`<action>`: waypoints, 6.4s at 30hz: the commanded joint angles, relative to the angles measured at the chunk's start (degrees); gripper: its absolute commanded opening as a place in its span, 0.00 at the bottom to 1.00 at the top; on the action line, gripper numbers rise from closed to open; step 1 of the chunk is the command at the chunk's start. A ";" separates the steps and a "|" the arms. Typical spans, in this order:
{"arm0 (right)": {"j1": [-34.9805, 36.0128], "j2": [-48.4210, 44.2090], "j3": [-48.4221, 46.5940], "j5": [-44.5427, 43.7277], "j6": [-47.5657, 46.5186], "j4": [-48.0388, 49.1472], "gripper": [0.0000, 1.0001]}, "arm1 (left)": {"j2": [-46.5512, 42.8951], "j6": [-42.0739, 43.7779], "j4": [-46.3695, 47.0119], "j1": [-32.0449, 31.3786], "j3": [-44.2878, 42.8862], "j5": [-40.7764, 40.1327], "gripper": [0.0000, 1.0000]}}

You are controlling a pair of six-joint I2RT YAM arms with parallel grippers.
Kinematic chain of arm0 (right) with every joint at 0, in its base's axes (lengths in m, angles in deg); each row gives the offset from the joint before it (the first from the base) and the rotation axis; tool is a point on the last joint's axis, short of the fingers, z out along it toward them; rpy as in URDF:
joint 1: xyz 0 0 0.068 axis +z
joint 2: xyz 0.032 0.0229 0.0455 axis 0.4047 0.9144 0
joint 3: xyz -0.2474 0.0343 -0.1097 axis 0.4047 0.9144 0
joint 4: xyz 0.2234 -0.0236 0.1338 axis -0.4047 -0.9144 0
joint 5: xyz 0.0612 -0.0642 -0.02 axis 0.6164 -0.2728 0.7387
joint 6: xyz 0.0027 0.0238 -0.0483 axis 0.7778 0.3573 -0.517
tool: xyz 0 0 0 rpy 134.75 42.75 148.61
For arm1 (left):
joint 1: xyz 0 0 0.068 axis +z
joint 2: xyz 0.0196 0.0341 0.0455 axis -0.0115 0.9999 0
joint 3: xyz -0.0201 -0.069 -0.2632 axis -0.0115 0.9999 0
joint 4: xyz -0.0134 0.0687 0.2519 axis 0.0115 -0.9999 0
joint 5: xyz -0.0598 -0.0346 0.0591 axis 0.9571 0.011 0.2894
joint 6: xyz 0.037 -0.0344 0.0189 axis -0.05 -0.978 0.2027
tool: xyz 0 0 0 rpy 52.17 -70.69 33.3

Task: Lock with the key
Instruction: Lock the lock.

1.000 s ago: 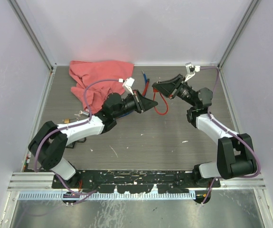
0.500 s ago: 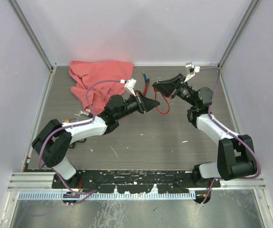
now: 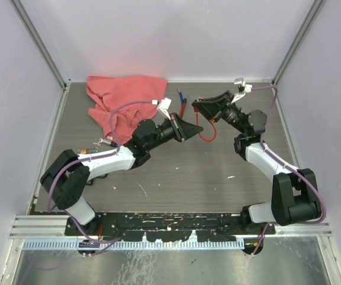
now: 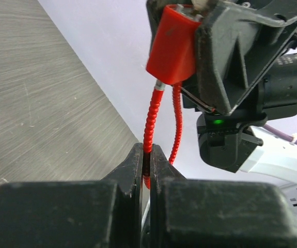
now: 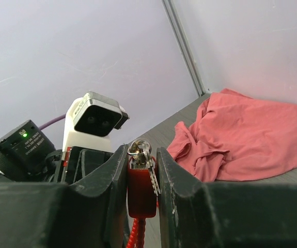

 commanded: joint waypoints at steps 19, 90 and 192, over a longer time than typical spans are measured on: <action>-0.88 -1.91 2.84 10.29 11.45 1.07 0.01 | 1.04 3.77 16.00 2.51 -13.09 -6.04 0.00; -2.94 -7.38 -4.51 28.04 -18.17 -30.88 0.59 | -9.28 17.78 5.86 7.18 0.65 11.62 0.00; 8.33 -3.99 -5.70 19.79 3.52 -14.06 0.08 | -24.94 30.74 -6.40 -1.31 9.83 -0.23 0.00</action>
